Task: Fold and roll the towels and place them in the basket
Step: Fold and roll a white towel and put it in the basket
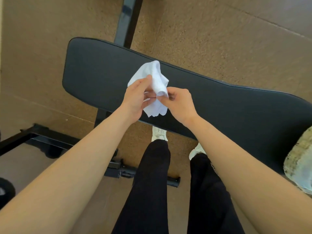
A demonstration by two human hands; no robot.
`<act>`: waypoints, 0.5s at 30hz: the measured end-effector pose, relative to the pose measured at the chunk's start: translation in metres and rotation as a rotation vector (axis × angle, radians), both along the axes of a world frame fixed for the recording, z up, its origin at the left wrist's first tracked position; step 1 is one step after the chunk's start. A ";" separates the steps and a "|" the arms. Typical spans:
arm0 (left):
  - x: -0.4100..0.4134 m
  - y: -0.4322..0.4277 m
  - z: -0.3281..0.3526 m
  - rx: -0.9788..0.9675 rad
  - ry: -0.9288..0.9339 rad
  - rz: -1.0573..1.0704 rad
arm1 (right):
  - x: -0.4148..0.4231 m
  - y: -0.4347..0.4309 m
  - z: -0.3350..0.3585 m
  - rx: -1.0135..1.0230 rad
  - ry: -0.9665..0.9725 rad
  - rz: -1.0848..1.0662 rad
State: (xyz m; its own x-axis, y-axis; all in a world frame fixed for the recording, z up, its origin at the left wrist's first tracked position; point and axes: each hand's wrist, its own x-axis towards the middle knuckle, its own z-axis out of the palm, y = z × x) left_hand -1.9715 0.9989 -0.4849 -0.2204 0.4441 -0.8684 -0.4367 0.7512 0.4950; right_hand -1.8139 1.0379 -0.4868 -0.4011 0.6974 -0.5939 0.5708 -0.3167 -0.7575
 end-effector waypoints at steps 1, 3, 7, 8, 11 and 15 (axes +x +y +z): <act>0.003 0.000 0.002 0.025 0.019 -0.038 | 0.004 0.003 0.003 -0.014 0.001 -0.031; 0.008 -0.002 0.007 0.088 0.062 -0.136 | 0.014 0.008 0.008 -0.034 0.017 -0.093; 0.028 -0.004 0.017 0.175 0.174 -0.364 | 0.030 0.009 0.025 0.004 0.008 -0.157; 0.035 -0.002 0.021 0.196 0.180 -0.377 | 0.034 0.009 0.029 0.005 0.018 -0.140; 0.052 0.004 0.031 0.253 0.180 -0.404 | 0.055 0.011 0.038 -0.029 0.079 -0.090; 0.063 0.007 0.037 0.258 0.243 -0.473 | 0.094 0.015 0.047 -0.062 0.103 -0.145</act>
State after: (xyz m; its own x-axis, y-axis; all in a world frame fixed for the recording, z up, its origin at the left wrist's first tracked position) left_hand -1.9085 1.0060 -0.4478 -0.1261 0.7326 -0.6689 0.0651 0.6790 0.7313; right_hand -1.7198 1.0526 -0.4397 -0.3600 0.7158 -0.5984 0.4357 -0.4381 -0.7863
